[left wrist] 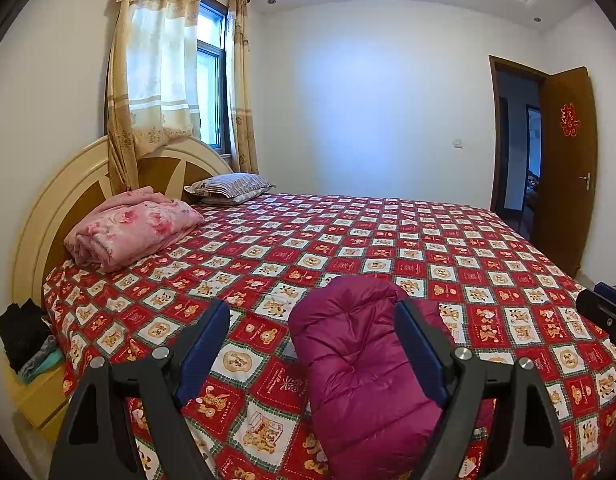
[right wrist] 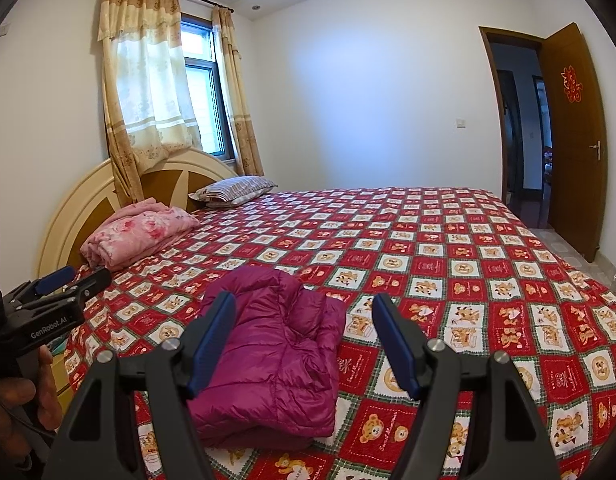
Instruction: Fold large clothes
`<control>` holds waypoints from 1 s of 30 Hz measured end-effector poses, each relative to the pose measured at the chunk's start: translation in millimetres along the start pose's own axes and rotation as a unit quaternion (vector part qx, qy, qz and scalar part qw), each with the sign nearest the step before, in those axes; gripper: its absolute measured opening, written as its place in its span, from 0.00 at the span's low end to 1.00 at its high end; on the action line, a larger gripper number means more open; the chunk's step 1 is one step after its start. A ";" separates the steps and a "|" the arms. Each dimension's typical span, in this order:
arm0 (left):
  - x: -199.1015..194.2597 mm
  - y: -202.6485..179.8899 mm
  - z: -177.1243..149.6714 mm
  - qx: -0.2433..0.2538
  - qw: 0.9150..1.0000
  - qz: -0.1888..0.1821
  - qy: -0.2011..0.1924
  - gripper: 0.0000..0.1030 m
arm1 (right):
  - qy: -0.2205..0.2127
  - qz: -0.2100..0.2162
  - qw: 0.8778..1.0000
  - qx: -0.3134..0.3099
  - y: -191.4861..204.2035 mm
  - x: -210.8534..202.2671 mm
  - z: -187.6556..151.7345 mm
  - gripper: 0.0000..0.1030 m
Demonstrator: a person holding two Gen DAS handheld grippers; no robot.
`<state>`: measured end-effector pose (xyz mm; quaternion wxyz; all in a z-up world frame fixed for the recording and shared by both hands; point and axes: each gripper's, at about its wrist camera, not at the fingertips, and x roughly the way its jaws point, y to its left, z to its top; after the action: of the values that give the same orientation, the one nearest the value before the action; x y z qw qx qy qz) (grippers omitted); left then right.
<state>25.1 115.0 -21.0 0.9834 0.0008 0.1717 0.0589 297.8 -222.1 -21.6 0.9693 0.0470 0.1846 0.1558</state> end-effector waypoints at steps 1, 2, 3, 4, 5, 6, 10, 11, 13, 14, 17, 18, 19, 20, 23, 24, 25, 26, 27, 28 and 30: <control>-0.1 0.2 0.0 0.000 1.000 0.000 0.001 0.82 | 0.001 0.000 1.000 0.000 -0.1 0.1 0.0 0.72; 0.0 0.2 -0.7 0.000 1.000 0.000 0.001 0.82 | 0.001 -0.001 1.000 0.000 0.6 0.0 -0.1 0.71; 0.2 0.4 -1.3 0.000 1.000 0.000 0.002 0.82 | 0.000 0.000 1.000 0.001 0.8 -0.5 -0.4 0.72; 0.1 0.8 -2.0 0.001 1.000 0.001 0.002 0.82 | 0.001 0.001 1.000 0.002 0.6 -0.3 -0.2 0.71; -0.1 0.9 -2.8 0.001 1.000 0.001 0.002 0.82 | 0.001 0.002 1.000 0.003 1.6 -0.7 -0.6 0.72; -0.1 1.6 -2.9 0.001 1.000 0.001 0.002 0.82 | 0.001 0.002 1.000 0.004 2.1 -0.6 -0.8 0.72; 0.2 1.5 -3.0 0.000 1.000 0.001 0.003 0.82 | 0.002 0.001 1.000 0.003 1.8 0.0 -0.9 0.71; 0.3 1.4 -3.0 0.000 1.000 0.001 0.003 0.82 | 0.002 0.001 1.000 0.003 2.8 0.4 -1.8 0.71; 0.2 1.7 -3.7 0.000 1.000 0.002 0.003 0.82 | 0.002 0.001 1.000 0.003 4.0 -0.1 -2.1 0.71; 0.2 1.9 -3.6 0.000 1.000 0.002 0.003 0.82 | 0.002 0.001 1.000 0.003 4.1 -0.1 -2.2 0.71; 1.8 1.6 -4.3 0.000 1.000 0.003 0.005 0.82 | 0.002 0.000 1.000 0.004 3.5 0.8 -1.5 0.71; 1.9 2.3 -4.9 -0.001 1.000 0.005 0.006 0.82 | 0.002 0.001 1.000 0.004 3.9 0.7 -1.7 0.71; 2.3 2.6 -5.4 -0.002 1.000 0.005 0.007 0.82 | 0.002 0.001 1.000 0.004 3.6 0.8 -1.5 0.71; 3.1 3.1 -5.7 -0.003 1.000 0.005 0.010 0.82 | 0.003 0.001 1.000 0.004 4.8 0.4 -2.1 0.71; 5.6 4.4 -5.4 -0.009 1.000 0.007 0.014 0.82 | 0.003 0.001 1.000 0.003 5.1 0.3 -1.9 0.72; 6.4 5.3 -6.1 -0.010 1.000 0.003 0.017 0.82 | 0.002 0.001 1.000 0.003 4.9 0.8 -1.5 0.72; 7.1 5.3 -6.0 -0.009 1.000 0.002 0.019 0.82 | 0.002 0.000 1.000 0.003 4.8 1.2 -1.2 0.72; 7.9 5.0 -5.8 -0.008 1.000 0.003 0.020 0.82 | 0.002 0.000 1.000 0.003 5.7 0.7 -1.7 0.72; 8.1 4.4 -6.1 -0.006 1.000 0.006 0.019 0.82 | 0.002 0.000 1.000 0.003 5.9 1.0 -1.7 0.72; 8.3 3.7 -6.6 -0.005 1.000 0.007 0.019 0.82 | 0.003 0.000 1.000 0.004 5.4 1.4 -1.2 0.72; 9.4 1.7 -7.4 0.000 1.000 0.007 0.022 0.82 | 0.003 0.000 1.000 0.003 6.8 0.8 -2.8 0.72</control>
<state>31.1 117.6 -31.1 0.9789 0.0010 0.1932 0.0662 295.6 -215.4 -23.5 0.9684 0.0495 0.1884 0.1556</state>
